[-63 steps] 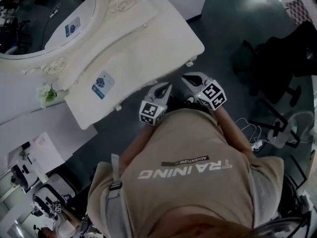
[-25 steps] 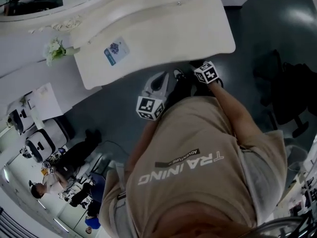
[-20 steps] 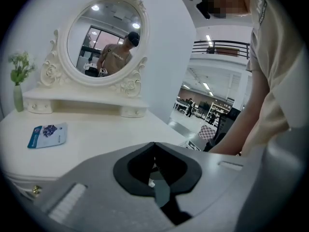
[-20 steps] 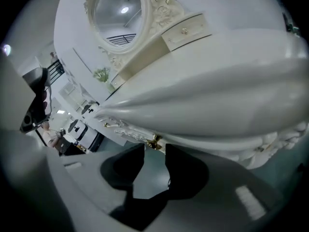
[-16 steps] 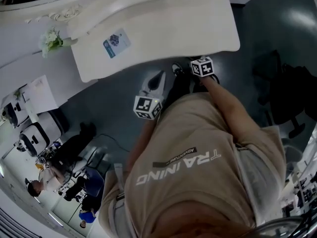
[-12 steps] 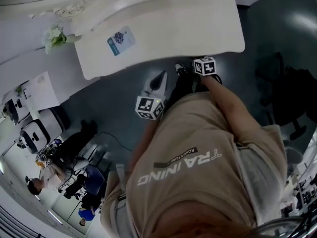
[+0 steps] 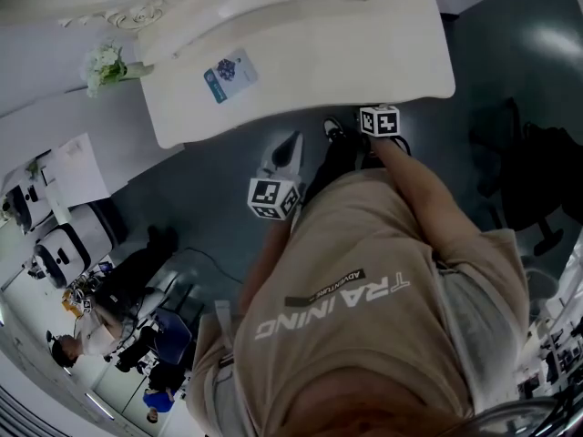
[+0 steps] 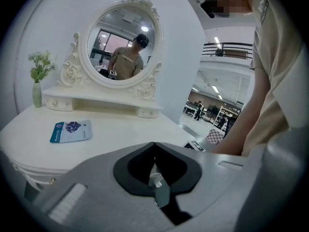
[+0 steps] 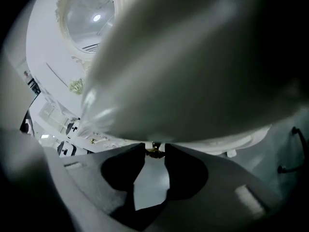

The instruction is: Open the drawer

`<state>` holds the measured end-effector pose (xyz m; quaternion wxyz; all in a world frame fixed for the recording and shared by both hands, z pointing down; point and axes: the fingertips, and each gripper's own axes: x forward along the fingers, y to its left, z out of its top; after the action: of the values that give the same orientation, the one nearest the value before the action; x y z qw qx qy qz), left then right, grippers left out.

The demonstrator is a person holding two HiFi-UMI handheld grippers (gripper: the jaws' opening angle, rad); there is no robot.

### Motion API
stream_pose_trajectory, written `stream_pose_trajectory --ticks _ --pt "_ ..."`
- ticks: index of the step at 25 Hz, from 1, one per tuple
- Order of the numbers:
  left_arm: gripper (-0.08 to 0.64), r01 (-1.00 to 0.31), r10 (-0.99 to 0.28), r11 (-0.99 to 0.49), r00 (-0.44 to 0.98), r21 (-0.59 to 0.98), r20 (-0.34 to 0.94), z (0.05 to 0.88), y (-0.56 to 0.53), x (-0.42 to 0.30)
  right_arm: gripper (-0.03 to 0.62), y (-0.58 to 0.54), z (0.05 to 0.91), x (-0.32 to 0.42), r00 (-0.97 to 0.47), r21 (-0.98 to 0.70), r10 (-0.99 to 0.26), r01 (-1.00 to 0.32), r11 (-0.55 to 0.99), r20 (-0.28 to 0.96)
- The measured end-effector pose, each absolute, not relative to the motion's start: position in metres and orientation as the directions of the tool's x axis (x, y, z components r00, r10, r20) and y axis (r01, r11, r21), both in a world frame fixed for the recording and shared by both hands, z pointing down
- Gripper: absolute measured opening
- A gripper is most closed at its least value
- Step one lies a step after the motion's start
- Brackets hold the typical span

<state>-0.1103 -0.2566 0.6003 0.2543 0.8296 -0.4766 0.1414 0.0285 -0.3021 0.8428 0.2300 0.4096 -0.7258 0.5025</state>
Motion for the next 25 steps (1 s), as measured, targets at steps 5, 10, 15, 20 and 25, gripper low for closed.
stream_pose_trajectory --ticks 5,10,15,20,25 --pt "0.008 -0.839 -0.71 -0.459 0.545 0.293 0.447 0.594 -0.262 -0.113 0.127 -0.301 0.843 0.027 -0.547 -0.531 -0.362 -0.834 0.153 0.755" --pt "0.008 -0.813 -0.695 -0.497 0.582 0.303 0.422 0.592 -0.256 -0.124 0.127 -0.299 0.841 0.026 -0.547 -0.528 -0.361 -0.834 0.16 0.755" --pt "0.008 -0.82 -0.702 -0.486 0.573 0.303 0.424 0.601 -0.252 -0.149 0.127 -0.301 0.844 0.021 -0.546 -0.533 -0.361 -0.834 0.145 0.756" --pt "0.008 -0.841 -0.719 -0.473 0.541 0.263 0.435 0.589 -0.238 -0.153 0.127 -0.292 0.843 0.025 -0.541 -0.531 -0.349 -0.837 0.134 0.765" --pt "0.008 -0.866 -0.75 -0.437 0.501 0.245 0.431 0.576 -0.233 -0.136 0.127 -0.29 0.842 0.032 -0.557 -0.537 -0.321 -0.829 0.158 0.766"
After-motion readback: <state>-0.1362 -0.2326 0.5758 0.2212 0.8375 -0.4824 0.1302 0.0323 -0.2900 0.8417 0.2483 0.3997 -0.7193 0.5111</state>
